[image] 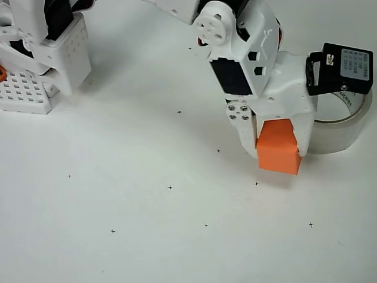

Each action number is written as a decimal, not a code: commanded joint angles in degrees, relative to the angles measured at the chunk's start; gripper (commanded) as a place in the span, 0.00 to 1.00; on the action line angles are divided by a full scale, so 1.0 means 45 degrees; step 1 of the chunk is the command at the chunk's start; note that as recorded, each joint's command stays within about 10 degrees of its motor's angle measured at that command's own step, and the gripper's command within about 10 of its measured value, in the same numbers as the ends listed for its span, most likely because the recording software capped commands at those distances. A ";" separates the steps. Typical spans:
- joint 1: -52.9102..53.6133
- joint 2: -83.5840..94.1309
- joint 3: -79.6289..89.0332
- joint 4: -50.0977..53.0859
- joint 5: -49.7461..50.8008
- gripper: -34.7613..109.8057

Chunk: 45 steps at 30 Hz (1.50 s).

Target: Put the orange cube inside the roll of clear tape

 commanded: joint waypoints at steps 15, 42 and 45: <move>-0.1914 0.1797 -0.2461 0.1426 -0.0215 0.36; -0.4082 -0.0781 -0.5371 0.1855 0.0039 0.36; -0.4082 -0.0840 -0.5371 0.1855 0.0039 0.36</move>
